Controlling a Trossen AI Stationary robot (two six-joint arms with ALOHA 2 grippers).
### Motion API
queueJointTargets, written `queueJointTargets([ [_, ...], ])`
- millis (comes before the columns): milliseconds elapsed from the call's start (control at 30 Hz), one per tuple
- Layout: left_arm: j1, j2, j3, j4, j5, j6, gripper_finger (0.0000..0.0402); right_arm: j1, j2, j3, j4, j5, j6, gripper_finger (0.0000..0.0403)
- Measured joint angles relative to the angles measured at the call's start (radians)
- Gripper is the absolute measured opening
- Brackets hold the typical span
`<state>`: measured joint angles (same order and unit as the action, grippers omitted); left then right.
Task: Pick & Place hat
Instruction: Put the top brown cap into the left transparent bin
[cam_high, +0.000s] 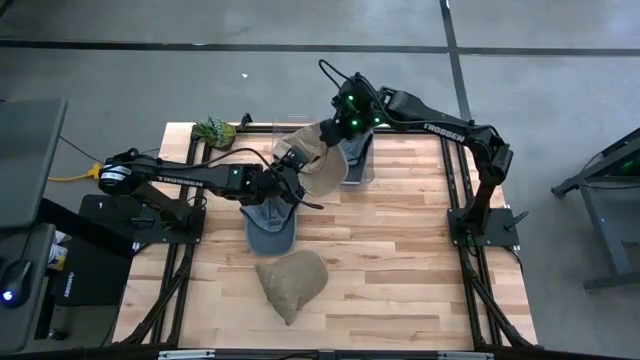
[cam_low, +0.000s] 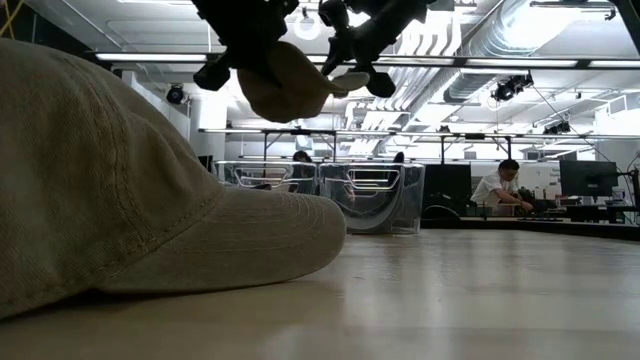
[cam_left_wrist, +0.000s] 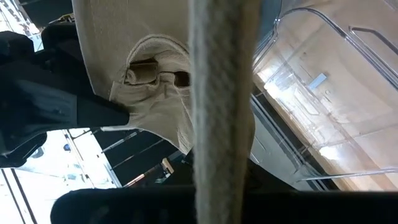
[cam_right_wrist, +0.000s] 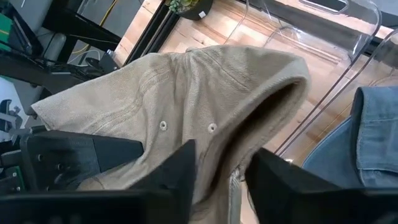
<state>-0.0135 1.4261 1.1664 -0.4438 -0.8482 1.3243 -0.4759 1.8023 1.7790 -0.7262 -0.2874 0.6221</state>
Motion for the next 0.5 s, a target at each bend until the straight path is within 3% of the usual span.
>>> queueJointTargets([
  [100,0.000,0.000,0.000,0.000,0.000,0.000,0.0000,0.000,0.000,0.000,-0.003,-0.001,-0.032,0.0037],
  [167,0.000,0.000,0.000,0.000,0.000,0.000,0.0000,0.000,0.000,0.000,-0.003,-0.002,-0.060,0.0014],
  [400,0.000,0.001,0.000,0.000,0.000,-0.004,0.0000,0.001,0.000,0.000,-0.009,-0.004,-0.103,0.0008],
  [500,0.000,0.001,0.000,0.000,0.006,-0.092,0.0000,0.001,0.000,0.000,-0.009,-0.014,-0.116,0.0007],
])
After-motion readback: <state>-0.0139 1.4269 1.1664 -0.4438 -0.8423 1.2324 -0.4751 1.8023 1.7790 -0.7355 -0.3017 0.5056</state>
